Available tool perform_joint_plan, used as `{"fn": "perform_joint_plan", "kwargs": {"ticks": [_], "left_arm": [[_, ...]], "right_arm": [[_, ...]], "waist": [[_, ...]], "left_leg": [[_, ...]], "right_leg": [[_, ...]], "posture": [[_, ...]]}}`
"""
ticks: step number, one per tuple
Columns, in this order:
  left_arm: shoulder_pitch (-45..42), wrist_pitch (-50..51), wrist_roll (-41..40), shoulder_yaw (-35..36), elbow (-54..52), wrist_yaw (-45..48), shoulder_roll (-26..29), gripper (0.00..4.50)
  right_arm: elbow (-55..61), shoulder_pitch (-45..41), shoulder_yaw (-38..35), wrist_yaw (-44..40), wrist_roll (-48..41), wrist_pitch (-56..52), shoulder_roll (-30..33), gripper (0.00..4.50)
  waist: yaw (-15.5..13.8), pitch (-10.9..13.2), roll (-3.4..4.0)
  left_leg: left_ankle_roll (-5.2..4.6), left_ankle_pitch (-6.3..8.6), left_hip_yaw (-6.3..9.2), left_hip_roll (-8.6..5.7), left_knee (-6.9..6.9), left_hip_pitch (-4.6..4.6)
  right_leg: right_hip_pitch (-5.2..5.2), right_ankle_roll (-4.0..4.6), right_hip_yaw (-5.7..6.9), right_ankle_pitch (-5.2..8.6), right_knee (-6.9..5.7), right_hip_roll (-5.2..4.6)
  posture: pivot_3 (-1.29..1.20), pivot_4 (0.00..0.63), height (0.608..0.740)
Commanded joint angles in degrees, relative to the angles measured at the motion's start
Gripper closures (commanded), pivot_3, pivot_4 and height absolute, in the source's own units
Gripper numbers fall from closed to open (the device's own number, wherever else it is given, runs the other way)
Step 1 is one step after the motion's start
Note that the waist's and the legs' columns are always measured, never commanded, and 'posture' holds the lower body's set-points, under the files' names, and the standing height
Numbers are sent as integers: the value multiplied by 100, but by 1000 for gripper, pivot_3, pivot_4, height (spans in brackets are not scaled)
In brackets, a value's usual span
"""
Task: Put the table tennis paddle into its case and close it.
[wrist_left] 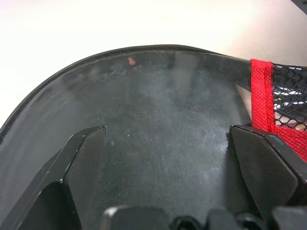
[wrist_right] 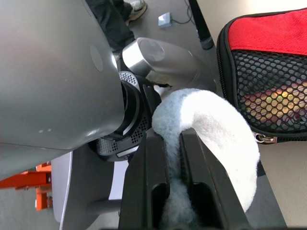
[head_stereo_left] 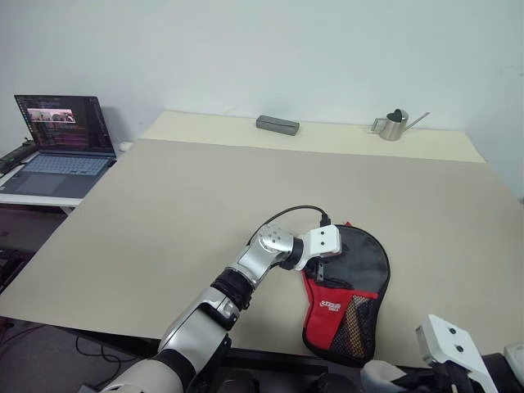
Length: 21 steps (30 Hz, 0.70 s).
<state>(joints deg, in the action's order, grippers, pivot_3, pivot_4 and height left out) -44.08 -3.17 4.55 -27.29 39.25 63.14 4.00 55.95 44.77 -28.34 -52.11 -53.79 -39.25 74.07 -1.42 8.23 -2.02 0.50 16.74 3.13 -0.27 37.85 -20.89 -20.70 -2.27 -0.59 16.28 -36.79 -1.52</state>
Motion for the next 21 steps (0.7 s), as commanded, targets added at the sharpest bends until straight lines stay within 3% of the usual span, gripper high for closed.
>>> {"fn": "perform_joint_plan", "kwargs": {"ticks": [1,5,9,12,17,21], "left_arm": [[390,213,695,-608,677,-13,144,0],[400,213,691,-607,672,-24,133,0],[411,250,654,-585,684,-17,102,0],[409,224,640,-571,693,-44,85,0],[463,29,346,-280,381,-75,112,0],[564,322,-124,134,-323,90,231,0]], "right_arm": [[405,356,-242,-555,-472,141,-86,3879],[405,640,-448,-857,-270,430,-224,2706],[405,834,-652,-1189,-110,786,-439,2706],[361,494,-953,-1097,-314,480,-650,2706],[-545,-1174,-830,-591,-842,83,-375,2706],[-1467,-2592,-197,-303,-649,10,-270,2706]], "waist": [[-2,0,0],[2,2,-11],[6,3,-15],[6,2,-14],[9,3,-11],[13,29,6]], "left_leg": [[0,0,0,0,0,0],[0,1,-1,0,1,2],[1,2,-2,-1,2,8],[1,2,1,-1,2,9],[2,2,0,-5,4,10],[1,2,3,-7,0,6]], "right_leg": [[0,0,0,0,0,-1],[4,-1,0,1,2,-19],[27,-2,0,2,6,-31],[28,0,4,4,6,-35],[30,-3,5,2,7,-43],[12,1,10,4,8,-47]], "posture": [[0,150,740],[0,150,740],[0,150,740],[0,150,740],[0,150,740],[0,150,740]]}}
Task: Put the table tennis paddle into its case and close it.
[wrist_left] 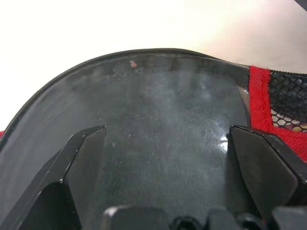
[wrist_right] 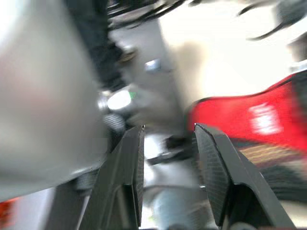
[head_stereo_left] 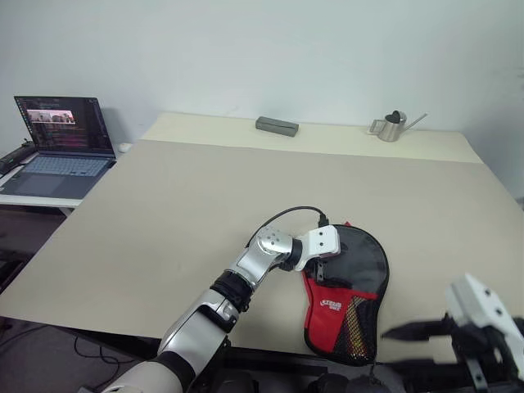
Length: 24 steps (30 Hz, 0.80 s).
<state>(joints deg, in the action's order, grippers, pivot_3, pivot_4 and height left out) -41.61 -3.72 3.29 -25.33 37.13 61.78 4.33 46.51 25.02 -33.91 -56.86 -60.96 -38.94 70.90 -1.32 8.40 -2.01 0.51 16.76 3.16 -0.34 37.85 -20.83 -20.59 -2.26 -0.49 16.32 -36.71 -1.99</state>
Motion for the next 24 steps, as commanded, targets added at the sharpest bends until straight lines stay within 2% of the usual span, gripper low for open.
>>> {"fn": "perform_joint_plan", "kwargs": {"ticks": [1,6,12,16,24], "left_arm": [[361,475,-118,37,-371,276,265,0],[480,996,-633,480,-1547,281,591,0],[515,1756,-1367,1055,-2901,322,1048,0],[442,2333,-2033,1637,-3812,396,1551,0],[991,2532,-2240,2026,-4569,252,2438,0]], "right_arm": [[-777,-965,554,227,155,-37,37,2706],[-1858,-2385,1430,143,748,114,-179,2706],[-2839,-3454,2076,-122,1570,478,-583,2706],[-3585,-3918,2371,-421,2165,934,-842,2706],[-5399,-4831,2657,-1024,2957,1477,-1113,2706]], "waist": [[15,33,21],[48,78,59],[15,124,90],[5,136,92],[46,152,118]], "left_leg": [[0,0,-1,0,-2,-7],[0,-2,-3,0,5,-86],[18,-13,-9,-5,13,-153],[19,-14,-8,-9,23,-163],[19,-14,-15,-10,23,-153]], "right_leg": [[-12,3,0,1,-2,0],[-105,40,-6,-18,-31,11],[-171,41,-11,-19,-39,8],[-173,36,-7,-21,-38,2],[-172,37,-14,-22,-47,2]], "posture": [[0,150,740],[0,150,740],[0,150,740],[0,150,740],[0,150,740]]}}
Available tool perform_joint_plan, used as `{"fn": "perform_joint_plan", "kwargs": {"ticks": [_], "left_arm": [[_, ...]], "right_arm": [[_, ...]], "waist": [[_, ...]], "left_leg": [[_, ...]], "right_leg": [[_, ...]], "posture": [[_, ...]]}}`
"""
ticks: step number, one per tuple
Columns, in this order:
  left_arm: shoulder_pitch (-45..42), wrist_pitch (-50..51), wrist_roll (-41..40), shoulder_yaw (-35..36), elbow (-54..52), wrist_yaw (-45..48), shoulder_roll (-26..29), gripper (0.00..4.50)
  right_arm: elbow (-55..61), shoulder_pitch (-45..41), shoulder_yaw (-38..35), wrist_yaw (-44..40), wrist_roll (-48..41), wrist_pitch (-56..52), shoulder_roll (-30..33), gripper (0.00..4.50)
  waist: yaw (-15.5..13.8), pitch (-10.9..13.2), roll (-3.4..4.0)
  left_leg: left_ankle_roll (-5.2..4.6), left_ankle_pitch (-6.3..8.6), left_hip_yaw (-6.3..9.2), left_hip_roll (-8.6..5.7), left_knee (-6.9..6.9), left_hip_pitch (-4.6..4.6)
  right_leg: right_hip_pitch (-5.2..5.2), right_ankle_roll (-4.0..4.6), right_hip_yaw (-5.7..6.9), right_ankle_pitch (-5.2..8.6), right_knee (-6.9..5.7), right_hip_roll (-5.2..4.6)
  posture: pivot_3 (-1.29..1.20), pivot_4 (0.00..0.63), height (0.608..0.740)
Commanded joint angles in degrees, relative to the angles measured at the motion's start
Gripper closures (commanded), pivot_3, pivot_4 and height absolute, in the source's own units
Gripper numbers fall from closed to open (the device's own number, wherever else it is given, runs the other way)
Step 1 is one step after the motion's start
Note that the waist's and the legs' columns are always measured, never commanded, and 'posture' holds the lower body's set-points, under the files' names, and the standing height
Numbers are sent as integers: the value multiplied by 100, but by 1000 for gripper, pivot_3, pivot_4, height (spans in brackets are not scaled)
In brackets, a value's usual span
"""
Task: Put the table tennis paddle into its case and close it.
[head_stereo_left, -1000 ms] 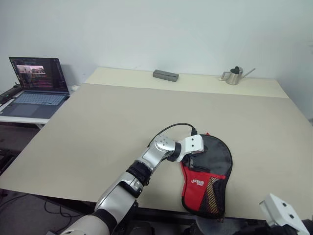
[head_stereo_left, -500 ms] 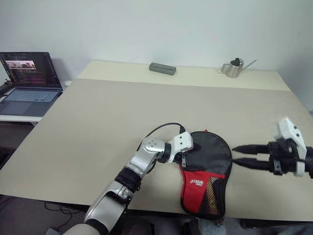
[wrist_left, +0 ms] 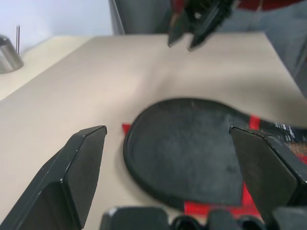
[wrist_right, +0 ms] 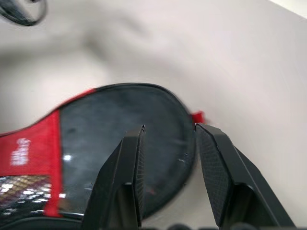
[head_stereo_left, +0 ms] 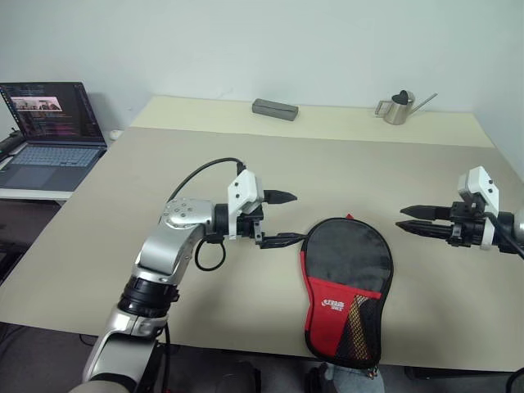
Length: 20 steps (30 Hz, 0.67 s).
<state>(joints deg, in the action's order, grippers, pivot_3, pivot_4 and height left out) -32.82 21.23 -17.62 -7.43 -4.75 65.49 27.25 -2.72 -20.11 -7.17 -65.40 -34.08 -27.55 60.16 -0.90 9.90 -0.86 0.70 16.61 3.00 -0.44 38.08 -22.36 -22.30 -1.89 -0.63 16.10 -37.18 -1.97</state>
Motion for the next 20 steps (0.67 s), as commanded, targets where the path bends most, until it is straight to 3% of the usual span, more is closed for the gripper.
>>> {"fn": "perform_joint_plan", "kwargs": {"ticks": [1,11,20], "left_arm": [[207,54,-155,290,-463,-175,228,0],[603,137,-30,433,-995,-899,483,0],[446,-251,64,200,-354,-911,303,0]], "right_arm": [[-710,-459,22,-241,377,428,-68,2706],[-2288,-1656,125,-521,1125,1012,-288,2706],[-1514,-1306,-16,-551,1040,486,-239,2706]], "waist": [[11,3,3],[71,16,23],[70,16,23]], "left_leg": [[0,0,0,0,0,0],[3,-2,-6,1,1,1],[4,-2,-8,1,4,1]], "right_leg": [[0,0,0,0,-1,0],[-2,1,-4,-1,-5,-3],[-2,1,-7,-1,-10,-4]], "posture": [[0,150,740],[0,150,740],[0,150,740]]}}
